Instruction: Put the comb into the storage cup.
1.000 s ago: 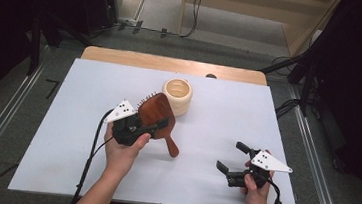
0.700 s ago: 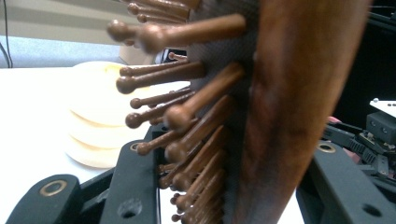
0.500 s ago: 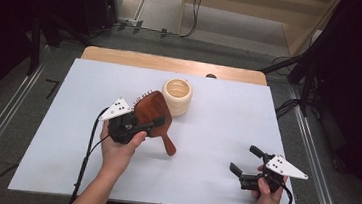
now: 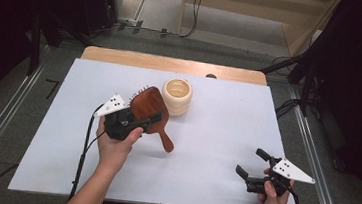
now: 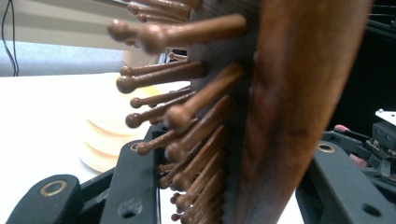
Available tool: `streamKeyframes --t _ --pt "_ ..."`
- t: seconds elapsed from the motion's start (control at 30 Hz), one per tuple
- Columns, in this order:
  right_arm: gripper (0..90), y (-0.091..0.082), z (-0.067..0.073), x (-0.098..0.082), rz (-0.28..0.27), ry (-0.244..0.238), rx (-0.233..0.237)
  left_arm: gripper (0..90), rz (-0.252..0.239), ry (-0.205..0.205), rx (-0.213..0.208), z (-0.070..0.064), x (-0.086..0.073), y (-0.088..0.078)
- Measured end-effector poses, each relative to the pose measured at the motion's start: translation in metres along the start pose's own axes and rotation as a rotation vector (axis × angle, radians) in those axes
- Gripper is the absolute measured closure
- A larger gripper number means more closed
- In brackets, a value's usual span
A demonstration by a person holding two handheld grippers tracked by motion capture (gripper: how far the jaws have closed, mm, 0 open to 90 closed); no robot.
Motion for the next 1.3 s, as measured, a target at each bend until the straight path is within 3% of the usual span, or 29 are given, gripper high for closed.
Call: streamKeyframes --t 1.3 --pt "0.0 0.003 0.000 -0.003 -0.006 0.000 0.018 57.0 -0.016 -0.005 0.007 0.013 0.021 0.013"
Point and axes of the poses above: each handheld gripper's, and its own axes: y roughly forward along the jaws, x roughly out of its top, z roughly to its left, the point moved 6 cm from there along y, roughly forward along the jaws, and after that the axes turned 10 degrees about -z, right-handed, at the moved point
